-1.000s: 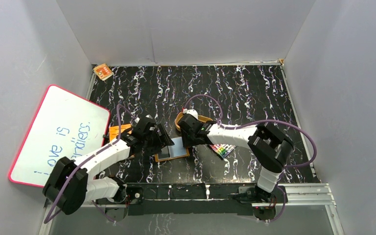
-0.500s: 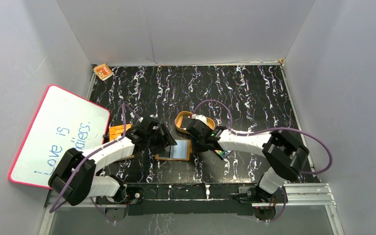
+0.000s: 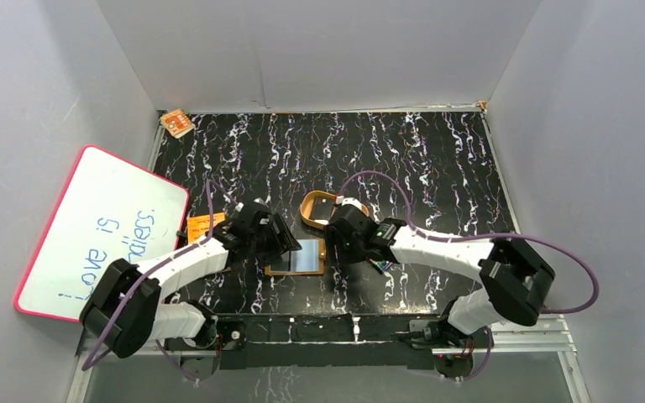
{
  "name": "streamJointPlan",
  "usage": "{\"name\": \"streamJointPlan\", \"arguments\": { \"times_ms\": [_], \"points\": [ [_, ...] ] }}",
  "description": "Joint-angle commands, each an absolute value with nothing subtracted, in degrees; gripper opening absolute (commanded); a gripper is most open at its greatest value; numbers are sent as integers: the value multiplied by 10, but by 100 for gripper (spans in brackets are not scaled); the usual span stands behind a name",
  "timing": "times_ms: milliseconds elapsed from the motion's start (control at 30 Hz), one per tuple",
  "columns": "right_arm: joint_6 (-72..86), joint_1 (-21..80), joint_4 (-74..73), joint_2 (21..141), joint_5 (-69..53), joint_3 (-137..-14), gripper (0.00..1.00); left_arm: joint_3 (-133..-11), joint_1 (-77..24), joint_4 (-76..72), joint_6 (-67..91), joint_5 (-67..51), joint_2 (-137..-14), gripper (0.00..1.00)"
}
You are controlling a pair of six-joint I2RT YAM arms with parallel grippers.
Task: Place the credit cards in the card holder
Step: Close the card holder at the center of the board.
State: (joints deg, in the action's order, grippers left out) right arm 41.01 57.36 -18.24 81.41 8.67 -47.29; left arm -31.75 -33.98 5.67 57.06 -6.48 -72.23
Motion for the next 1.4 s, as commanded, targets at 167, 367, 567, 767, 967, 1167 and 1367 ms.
{"name": "streamJointPlan", "arguments": {
  "times_ms": [167,367,567,767,967,1167,1367],
  "points": [
    [381,597,-240,916,130,-592,72,-299,-341,107,579,-49,-698,66],
    [380,599,-264,973,179,-635,72,-301,-341,107,579,-54,-695,66],
    [378,599,-263,1004,194,-650,70,-297,-341,107,581,-55,-691,66],
    [384,599,-278,1019,218,-667,67,-294,-341,109,581,-54,-690,66],
    [390,598,-275,987,243,-651,59,-289,-341,108,581,-52,-690,66],
    [402,599,-284,979,248,-643,50,-287,-340,106,580,-51,-693,66],
    [409,595,-275,963,241,-632,39,-284,-341,106,579,-48,-694,66]
  ]
}}
